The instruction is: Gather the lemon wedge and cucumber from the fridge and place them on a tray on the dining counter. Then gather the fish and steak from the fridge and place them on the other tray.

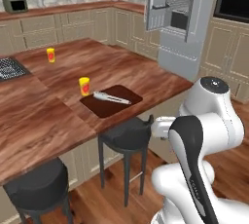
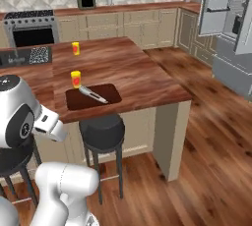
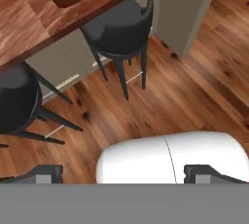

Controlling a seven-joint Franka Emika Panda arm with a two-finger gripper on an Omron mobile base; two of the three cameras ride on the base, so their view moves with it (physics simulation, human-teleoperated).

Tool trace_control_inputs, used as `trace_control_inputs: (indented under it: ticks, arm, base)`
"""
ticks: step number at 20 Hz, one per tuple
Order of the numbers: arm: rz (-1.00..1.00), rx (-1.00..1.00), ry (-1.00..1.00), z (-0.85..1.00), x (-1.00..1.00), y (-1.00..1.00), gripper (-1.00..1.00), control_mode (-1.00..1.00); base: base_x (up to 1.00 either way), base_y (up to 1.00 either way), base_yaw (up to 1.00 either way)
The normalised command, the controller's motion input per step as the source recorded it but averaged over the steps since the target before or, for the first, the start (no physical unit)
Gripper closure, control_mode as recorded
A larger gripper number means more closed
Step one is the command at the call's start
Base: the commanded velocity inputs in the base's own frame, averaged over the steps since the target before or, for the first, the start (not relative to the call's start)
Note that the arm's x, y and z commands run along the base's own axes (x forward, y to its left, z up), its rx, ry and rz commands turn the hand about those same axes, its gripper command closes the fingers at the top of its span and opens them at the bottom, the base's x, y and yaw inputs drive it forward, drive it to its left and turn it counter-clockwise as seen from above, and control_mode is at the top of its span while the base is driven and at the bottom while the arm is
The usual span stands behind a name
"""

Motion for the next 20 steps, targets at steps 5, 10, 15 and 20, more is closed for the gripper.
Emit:
trace_control_inputs:
  ticks: [5,10,15,20]
  arm:
    - [0.00,0.00,0.00,0.00,0.00,0.00,-1.00,1.00]
    - [0.00,0.00,0.00,0.00,0.00,0.00,-1.00,1.00]
    - [0.00,0.00,0.00,0.00,0.00,0.00,-1.00,1.00]
    - [0.00,0.00,0.00,0.00,0.00,0.00,-1.00,1.00]
  base:
    - [0.33,-1.00,-0.04]
    - [0.39,-1.00,-0.02]
    - [0.46,-1.00,-0.01]
    - [0.60,-1.00,0.00]
